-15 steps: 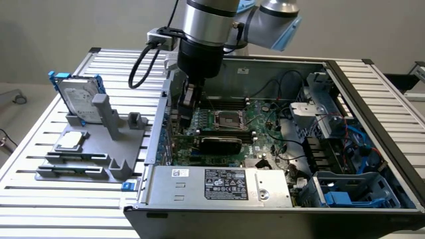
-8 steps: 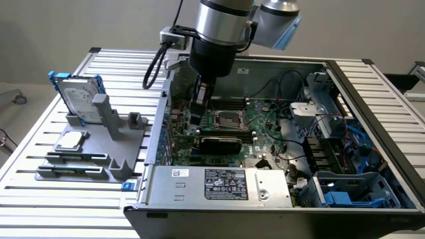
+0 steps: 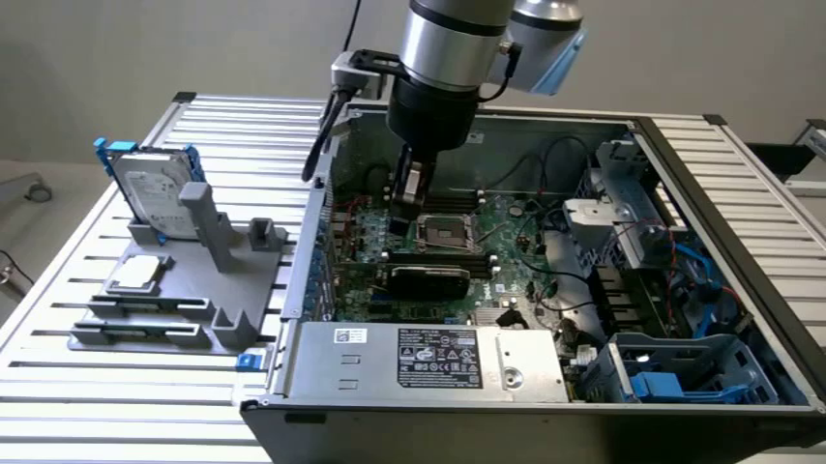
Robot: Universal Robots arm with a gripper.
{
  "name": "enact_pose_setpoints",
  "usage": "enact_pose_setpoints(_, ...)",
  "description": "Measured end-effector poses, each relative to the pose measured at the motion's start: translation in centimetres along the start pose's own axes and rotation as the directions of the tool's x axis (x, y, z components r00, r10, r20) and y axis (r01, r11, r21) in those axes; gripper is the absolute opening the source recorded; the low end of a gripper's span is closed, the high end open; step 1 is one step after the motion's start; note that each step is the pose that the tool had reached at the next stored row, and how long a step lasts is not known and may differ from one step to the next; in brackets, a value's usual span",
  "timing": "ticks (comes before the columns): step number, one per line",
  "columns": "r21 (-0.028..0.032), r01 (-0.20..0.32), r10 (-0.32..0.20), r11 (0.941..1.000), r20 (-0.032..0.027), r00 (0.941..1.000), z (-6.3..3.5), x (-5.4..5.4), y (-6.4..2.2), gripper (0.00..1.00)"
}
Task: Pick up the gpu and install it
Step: 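Press down on the gpu until it lock into place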
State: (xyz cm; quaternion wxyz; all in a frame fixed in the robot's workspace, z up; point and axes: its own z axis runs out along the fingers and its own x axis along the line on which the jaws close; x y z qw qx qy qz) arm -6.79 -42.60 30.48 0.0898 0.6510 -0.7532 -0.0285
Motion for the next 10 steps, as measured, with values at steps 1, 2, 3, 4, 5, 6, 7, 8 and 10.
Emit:
enact_pose_setpoints(1,-0.0005,0.003,-0.003,1.0,0.0138,0.9999,-0.04,-0.03,-0.2,0.11)
enact_pose_setpoints(2,-0.001,0.005,-0.005,1.0,0.0254,0.9997,-0.05,-0.04,-0.29,0.11)
enact_pose_setpoints(3,-0.0018,0.007,-0.007,1.0,0.0321,0.9995,-0.07,-0.03,-0.33,0.11)
enact_pose_setpoints(4,-0.0032,0.007,-0.007,1.0,0.0321,0.9995,-0.09,-0.03,-0.36,0.11)
enact_pose_setpoints(5,-0.0038,0.007,-0.007,1.0,0.0321,0.9995,-0.09,-0.03,-0.36,0.11)
enact_pose_setpoints(6,-0.0038,0.007,-0.007,1.0,0.032,0.9995,-0.1,-0.03,-0.36,0.11)
enact_pose_setpoints(7,-0.0038,0.007,-0.007,1.0,0.0321,0.9995,-0.09,-0.03,-0.36,0.11)
enact_pose_setpoints(8,-0.0038,0.007,-0.007,1.0,0.0321,0.9995,-0.09,-0.03,-0.36,0.11)
enact_pose_setpoints(10,-0.0038,0.007,-0.007,1.0,0.0321,0.9995,-0.09,-0.03,-0.36,0.11)
